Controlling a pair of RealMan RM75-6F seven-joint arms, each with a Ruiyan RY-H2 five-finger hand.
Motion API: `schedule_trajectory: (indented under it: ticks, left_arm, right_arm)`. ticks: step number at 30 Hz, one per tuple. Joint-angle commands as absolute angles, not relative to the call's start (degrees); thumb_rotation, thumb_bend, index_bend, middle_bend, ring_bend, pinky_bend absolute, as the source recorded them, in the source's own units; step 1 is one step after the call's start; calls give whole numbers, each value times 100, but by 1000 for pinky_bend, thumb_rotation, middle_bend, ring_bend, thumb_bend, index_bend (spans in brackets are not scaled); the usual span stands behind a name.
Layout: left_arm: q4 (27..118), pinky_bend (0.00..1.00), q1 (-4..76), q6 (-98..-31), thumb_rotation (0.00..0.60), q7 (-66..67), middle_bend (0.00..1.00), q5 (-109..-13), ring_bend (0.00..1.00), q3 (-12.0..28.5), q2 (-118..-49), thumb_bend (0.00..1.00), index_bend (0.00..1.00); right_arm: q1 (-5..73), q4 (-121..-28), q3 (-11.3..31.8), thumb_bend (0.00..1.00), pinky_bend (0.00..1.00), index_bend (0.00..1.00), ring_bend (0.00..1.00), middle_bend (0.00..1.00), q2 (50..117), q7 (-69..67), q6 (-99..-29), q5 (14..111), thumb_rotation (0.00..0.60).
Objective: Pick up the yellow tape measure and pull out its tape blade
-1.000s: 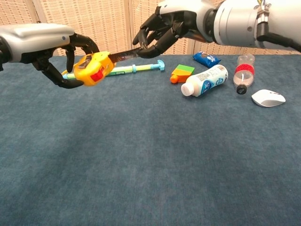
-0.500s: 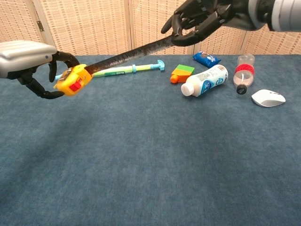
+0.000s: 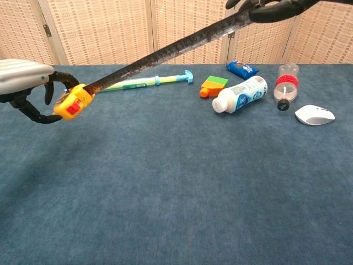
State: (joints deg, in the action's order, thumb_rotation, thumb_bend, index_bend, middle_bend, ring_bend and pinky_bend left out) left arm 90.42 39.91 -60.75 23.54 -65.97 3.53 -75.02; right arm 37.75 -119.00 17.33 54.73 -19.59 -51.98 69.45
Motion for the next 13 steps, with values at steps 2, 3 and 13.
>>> schedule_trajectory:
  ticks: [2,3,13]
  left_arm:
    - [9052,171,3954,-6070,600,2350,575,-6603,497,361,-7482,431,514]
    - [9072,171,3942,-6076,600,2360,575,-6613,497,364,-7474,431,514]
    - [9323,169,3916,-6113,600,2609,574,-6682,497,400,-7449,431,515]
  right_arm:
    - [3462,-12031,1692,473,39,660,185,254,5110,-2418,-5382,7364,600]
    - [3365,-12050,1672,473,39,660,185,255,5001,-2533,-5455,7482,600]
    - [2903,-11966,1479,473,39,665,185,258,4507,-3302,-5771,8096,600]
